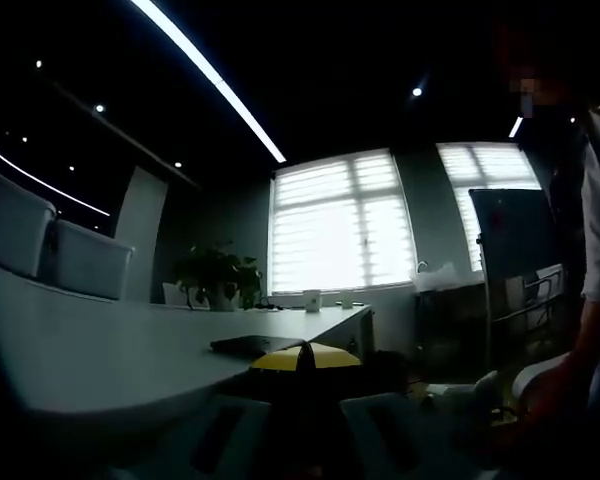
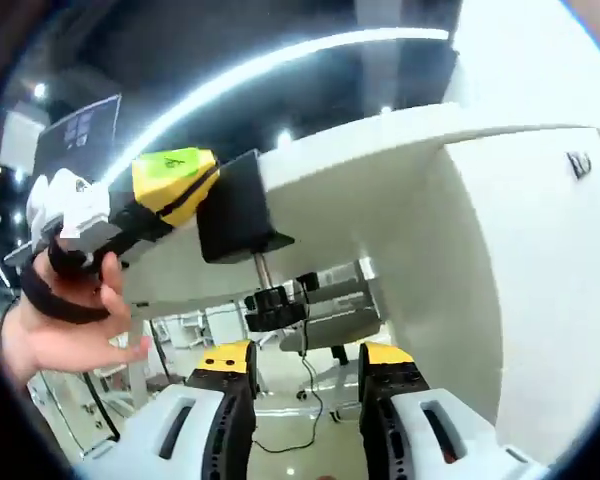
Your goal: Clamp the fixed fixture on the desktop, loosen the retaining clip, secure it to the edge of the desk, and tighten the retaining clip.
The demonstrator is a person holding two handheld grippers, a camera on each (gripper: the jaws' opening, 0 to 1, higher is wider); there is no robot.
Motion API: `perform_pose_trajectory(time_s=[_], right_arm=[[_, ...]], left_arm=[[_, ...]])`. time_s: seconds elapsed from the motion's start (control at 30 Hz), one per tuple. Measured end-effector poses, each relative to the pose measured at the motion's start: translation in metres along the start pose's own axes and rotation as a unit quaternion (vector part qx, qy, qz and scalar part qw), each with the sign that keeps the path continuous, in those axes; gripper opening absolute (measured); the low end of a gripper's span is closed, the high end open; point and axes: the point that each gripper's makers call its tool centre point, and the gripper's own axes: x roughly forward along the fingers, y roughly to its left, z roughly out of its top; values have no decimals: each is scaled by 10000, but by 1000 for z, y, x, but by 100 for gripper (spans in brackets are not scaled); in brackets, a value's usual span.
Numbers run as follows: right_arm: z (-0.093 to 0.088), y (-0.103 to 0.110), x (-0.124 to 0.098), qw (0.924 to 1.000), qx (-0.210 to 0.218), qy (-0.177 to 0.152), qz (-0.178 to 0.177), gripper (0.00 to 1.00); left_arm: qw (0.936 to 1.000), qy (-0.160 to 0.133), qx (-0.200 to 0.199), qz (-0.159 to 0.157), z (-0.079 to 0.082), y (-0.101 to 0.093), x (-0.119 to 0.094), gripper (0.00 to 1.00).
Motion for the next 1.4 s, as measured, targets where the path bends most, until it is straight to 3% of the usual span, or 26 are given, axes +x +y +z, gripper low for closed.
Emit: perform_pose_trajectory(time_s=[0.13,0.27,0.37,0.5,0.67,0.8,0.97,1.07,1.17,1.3,1.4], right_arm=[[15,15,2,9965,-811,-178,-29,44],[16,18,18,9875,-1564,-51,-162,46],[13,17,32,9906,-1352,-112,-148,43],[10,18,35,9897,-1404,-114,-245,28],[13,17,31,9904,-1374,-141,-48,27],[11,22,35,9906,-1245,-114,550,26],[12,26,42,9817,-1176,-68,1496,26],[11,28,38,9727,-1038,-6,2077,26],[11,28,35,9657,-899,97,2436,26],[10,29,37,9634,-880,145,2527,27],[6,22,37,9742,-698,169,2138,31]], left_arm=[[10000,-2,14,22,0,0,0,1],[10000,5,12,20,0,0,0,1],[10000,3,12,11,0,0,0,1],[10000,-29,-19,-7,1,0,-1,1],[10000,-36,-32,-14,1,1,-1,1],[10000,-14,-33,-11,1,2,0,1],[10000,27,-16,-30,1,1,0,1],[10000,27,-13,-37,1,1,0,1],[10000,17,-28,-34,0,2,0,1],[10000,-9,-46,-36,0,2,0,1],[10000,-4,-42,-34,0,2,0,1]])
